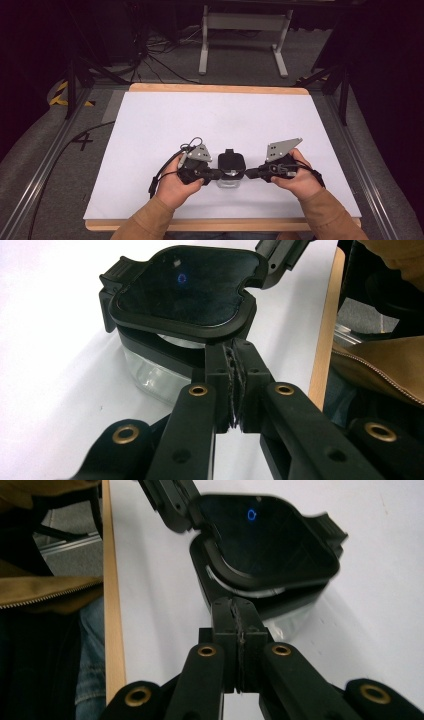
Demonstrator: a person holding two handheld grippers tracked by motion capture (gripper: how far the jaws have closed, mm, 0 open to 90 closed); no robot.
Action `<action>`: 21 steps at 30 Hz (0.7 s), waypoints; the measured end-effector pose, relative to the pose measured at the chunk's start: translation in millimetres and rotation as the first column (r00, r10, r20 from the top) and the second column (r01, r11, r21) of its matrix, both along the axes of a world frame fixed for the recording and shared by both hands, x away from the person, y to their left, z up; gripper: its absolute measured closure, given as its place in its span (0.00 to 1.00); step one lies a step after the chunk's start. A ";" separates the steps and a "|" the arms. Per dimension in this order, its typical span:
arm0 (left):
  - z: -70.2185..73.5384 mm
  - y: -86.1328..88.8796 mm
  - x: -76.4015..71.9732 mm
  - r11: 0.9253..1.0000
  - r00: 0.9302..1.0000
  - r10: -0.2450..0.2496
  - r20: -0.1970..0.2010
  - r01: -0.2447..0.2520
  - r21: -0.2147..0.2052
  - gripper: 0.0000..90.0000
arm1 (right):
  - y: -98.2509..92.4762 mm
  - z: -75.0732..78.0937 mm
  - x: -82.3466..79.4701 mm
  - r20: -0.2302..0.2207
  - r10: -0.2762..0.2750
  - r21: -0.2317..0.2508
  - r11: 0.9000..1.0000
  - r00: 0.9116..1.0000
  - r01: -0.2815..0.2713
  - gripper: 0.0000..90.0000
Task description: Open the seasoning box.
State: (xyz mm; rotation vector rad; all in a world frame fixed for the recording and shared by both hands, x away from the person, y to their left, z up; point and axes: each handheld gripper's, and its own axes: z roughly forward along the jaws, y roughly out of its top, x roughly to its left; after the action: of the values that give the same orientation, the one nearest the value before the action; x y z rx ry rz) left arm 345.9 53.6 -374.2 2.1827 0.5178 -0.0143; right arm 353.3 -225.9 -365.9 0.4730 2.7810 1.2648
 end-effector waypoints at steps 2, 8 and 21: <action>-0.2 -0.2 -0.1 1.000 1.000 0.009 -0.003 -0.009 -0.007 0.96 | 3.1 1.2 -0.8 0.011 0.001 0.013 1.000 1.000 -0.001 1.00; -3.6 -3.3 1.1 1.000 1.000 0.018 0.003 -0.018 -0.019 0.98 | 4.0 6.2 -0.1 0.030 -0.014 0.053 0.999 0.999 0.013 1.00; -6.9 -7.5 0.9 0.998 0.998 0.048 0.037 -0.046 -0.036 0.99 | 8.8 16.4 9.9 0.060 -0.071 0.132 0.989 0.996 0.063 1.00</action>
State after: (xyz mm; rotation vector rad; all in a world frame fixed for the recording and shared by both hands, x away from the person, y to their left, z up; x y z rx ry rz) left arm 346.8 46.1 -381.1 2.1317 0.5435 0.0424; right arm 363.1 -217.1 -349.5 0.5185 2.6177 1.4260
